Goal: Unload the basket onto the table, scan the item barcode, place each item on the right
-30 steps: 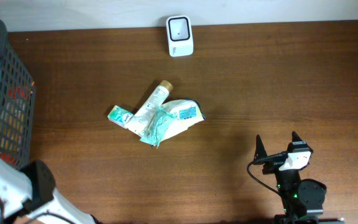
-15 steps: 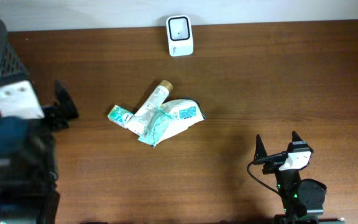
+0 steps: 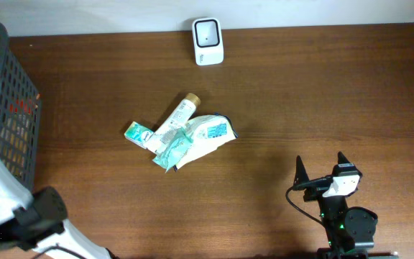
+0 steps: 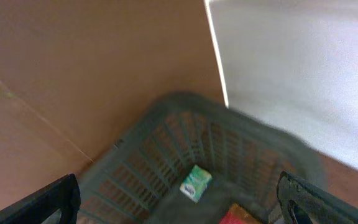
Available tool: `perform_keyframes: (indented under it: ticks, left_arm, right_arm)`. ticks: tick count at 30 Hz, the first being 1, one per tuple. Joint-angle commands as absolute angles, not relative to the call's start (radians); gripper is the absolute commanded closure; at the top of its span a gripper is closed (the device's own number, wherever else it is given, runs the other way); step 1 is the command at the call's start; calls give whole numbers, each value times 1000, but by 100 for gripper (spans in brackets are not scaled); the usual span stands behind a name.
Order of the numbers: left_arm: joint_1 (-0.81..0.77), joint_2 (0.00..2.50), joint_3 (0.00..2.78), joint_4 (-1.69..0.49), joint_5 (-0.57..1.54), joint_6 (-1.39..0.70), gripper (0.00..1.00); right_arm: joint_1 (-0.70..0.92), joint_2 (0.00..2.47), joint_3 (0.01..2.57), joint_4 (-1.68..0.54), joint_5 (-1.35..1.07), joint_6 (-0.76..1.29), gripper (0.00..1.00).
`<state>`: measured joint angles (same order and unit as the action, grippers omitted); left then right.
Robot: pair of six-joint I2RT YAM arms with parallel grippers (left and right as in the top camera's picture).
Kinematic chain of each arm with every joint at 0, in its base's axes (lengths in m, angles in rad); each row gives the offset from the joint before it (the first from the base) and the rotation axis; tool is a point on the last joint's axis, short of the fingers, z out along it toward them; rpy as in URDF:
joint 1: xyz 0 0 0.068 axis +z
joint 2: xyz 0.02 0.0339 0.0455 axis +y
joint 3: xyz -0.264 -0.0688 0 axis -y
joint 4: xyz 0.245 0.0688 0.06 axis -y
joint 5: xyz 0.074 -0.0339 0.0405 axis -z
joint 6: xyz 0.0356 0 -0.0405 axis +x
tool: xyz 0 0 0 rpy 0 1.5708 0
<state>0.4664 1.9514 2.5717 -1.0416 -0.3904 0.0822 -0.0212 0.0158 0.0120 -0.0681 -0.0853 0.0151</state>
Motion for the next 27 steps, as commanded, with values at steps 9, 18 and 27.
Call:
perform_keyframes:
  ticks: [9,18,27]
  left_arm:
    - [693,2387,2589,-924,-9,287,1]
    - [695,2578,2589,-859,12,381,14]
    - [702,2717,2587,-859,0,392,26]
  right_arm:
    - [-27,8,6,-71,-94,15,1]
    - [-27,8,6,-72,-94,15,1]
    - [-27,8,6,-72,-94,15,1]
